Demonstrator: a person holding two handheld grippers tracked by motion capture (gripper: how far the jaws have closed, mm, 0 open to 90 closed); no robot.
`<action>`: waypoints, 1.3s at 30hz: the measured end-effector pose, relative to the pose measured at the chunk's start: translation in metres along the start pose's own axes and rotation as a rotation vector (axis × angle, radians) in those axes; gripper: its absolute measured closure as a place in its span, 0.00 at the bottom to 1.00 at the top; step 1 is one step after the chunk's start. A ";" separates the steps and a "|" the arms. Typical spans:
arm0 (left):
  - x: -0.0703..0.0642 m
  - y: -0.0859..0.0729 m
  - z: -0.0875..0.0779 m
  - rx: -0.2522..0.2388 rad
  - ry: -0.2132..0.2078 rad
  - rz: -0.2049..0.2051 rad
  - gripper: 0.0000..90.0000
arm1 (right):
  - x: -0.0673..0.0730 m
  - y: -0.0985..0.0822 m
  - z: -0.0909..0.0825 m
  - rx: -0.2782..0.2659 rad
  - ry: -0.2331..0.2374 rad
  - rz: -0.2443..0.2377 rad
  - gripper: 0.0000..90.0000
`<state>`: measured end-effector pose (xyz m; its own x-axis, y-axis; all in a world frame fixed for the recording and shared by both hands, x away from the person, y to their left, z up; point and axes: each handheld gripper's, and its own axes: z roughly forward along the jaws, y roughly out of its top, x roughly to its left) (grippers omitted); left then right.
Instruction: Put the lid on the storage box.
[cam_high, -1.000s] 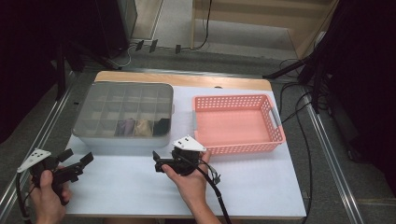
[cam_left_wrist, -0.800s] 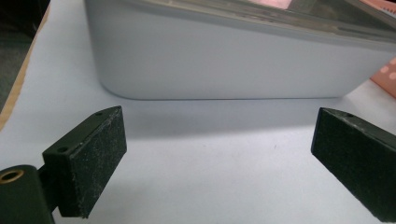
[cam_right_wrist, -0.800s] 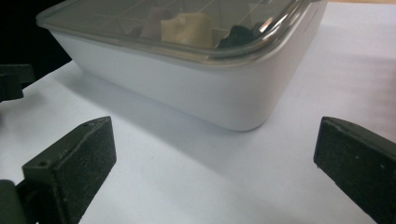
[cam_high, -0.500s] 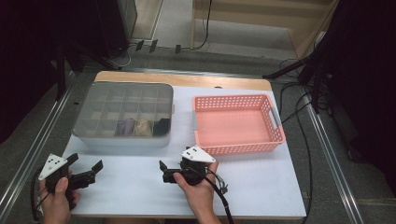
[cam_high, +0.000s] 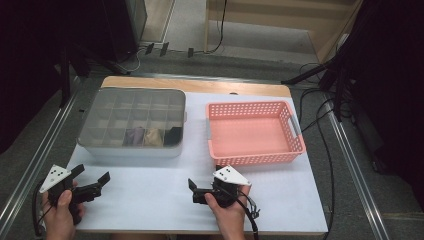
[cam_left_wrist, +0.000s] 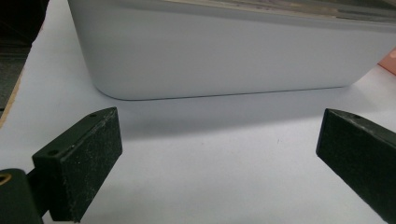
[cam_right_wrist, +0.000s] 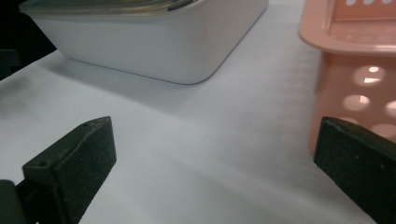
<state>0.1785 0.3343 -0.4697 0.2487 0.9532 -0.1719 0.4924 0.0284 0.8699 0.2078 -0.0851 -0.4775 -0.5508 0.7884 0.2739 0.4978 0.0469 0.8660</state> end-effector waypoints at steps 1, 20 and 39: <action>0.000 0.000 0.000 -0.001 0.002 0.001 0.01 | -0.002 -0.001 -0.002 0.001 -0.001 -0.003 0.00; 0.001 0.000 0.000 0.004 -0.007 -0.004 0.01 | -0.054 -0.011 -0.050 -0.026 -0.098 0.020 0.00; 0.001 0.000 0.000 0.002 -0.005 0.000 0.01 | -0.117 -0.017 -0.099 -0.062 -0.246 0.043 0.00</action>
<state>0.1786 0.3351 -0.4698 0.2524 0.9518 -0.1743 0.4944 0.0280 0.8688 0.1972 -0.2384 -0.4832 -0.3466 0.9146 0.2080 0.4711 -0.0220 0.8818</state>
